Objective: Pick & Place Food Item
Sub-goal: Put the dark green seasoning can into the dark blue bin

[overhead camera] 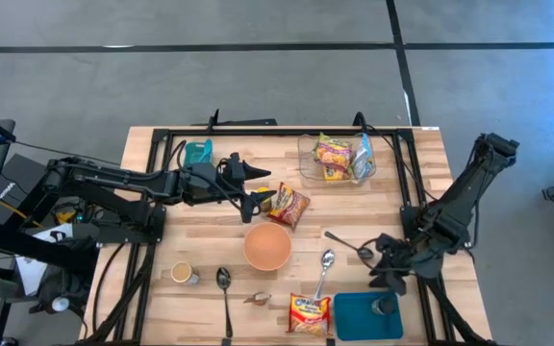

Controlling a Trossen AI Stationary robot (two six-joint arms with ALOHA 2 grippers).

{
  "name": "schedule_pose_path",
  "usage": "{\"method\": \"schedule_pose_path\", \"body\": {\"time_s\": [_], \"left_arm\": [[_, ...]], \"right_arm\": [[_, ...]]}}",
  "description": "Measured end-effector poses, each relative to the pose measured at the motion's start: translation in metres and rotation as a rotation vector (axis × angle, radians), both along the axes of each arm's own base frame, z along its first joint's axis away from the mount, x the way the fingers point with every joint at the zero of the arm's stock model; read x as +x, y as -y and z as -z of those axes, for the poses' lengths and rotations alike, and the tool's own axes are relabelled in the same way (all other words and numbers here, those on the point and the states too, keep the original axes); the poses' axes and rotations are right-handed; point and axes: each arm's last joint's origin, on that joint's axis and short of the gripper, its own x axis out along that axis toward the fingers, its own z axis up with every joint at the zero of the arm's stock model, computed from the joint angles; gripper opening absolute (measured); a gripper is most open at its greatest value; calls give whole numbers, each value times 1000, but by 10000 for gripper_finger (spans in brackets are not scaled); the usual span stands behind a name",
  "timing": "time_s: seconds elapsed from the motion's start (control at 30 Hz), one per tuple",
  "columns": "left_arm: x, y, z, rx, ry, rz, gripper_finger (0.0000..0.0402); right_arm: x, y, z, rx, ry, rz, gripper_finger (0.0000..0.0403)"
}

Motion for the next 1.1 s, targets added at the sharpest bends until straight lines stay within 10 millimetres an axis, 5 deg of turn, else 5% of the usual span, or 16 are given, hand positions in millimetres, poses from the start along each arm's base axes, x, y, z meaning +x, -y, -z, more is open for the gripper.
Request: {"method": "schedule_pose_path", "body": {"time_s": [0.73,1.1], "left_arm": [[0,0,0,0,0,0,271],[0,0,0,0,0,0,271]], "right_arm": [[6,49,21,-11,-435,365,79],[16,47,-2,-103,-585,460,18]]}}
